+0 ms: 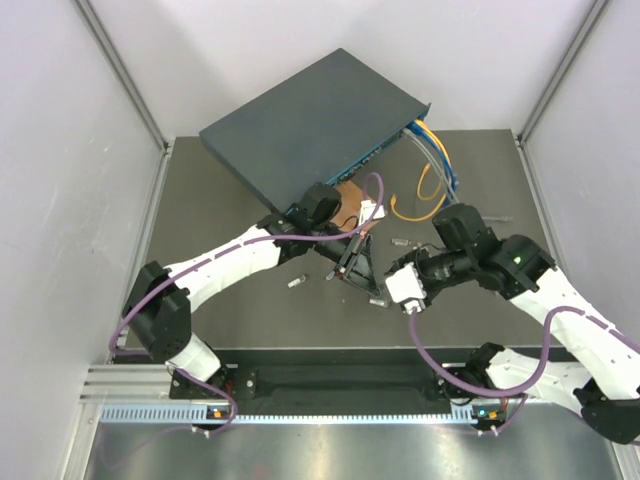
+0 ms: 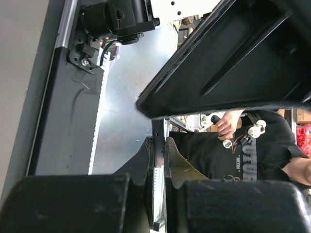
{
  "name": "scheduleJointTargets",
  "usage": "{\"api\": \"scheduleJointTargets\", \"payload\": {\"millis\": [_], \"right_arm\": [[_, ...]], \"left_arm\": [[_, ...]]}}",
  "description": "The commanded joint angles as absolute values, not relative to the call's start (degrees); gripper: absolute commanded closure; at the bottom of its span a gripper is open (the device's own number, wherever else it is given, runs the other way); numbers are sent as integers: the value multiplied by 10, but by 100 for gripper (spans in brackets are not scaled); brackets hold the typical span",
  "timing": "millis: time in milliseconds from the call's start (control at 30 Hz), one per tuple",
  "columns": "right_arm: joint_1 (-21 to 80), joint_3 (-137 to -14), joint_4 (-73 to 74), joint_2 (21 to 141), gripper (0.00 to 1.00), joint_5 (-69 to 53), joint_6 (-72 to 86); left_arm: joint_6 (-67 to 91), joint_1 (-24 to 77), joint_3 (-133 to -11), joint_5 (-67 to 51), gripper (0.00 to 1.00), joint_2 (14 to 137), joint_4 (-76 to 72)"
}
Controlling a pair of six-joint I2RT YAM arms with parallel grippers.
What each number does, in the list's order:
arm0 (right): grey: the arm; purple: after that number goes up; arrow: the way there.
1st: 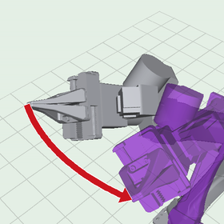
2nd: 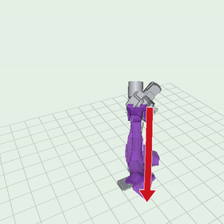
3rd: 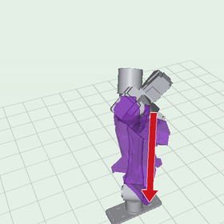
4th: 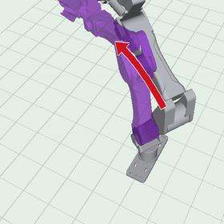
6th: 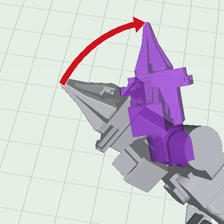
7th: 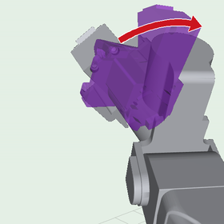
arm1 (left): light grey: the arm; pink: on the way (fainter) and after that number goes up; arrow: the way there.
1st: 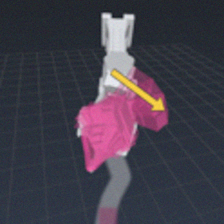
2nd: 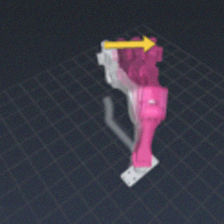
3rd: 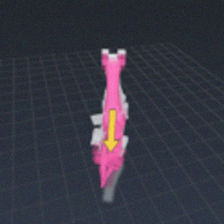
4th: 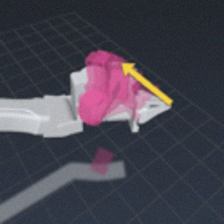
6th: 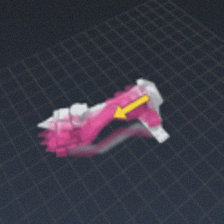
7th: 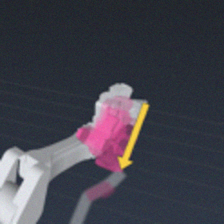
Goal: Insert the plug into the switch port
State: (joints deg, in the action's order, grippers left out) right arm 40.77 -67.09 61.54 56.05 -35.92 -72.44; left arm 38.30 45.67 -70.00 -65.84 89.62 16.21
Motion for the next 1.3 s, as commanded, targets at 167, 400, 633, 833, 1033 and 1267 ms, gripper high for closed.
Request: {"api": "scheduleJointTargets", "payload": {"millis": [167,400,633,833,1033,1267], "right_arm": [[454,-675,577,579,69,-316,-713],[461,-658,573,577,83,-291,-707],[464,-646,562,566,100,-265,-679],[440,-617,534,524,100,-265,-608],[432,-625,513,519,100,-271,-570],[436,-660,514,548,100,-284,-575]], "left_arm": [[386,462,-694,-681,100,887,127],[381,462,-697,-678,100,882,127],[367,461,-713,-667,56,875,127],[333,412,-792,-634,22,867,159],[318,405,-753,-621,22,857,179],[315,420,-711,-608,32,852,180]]}}
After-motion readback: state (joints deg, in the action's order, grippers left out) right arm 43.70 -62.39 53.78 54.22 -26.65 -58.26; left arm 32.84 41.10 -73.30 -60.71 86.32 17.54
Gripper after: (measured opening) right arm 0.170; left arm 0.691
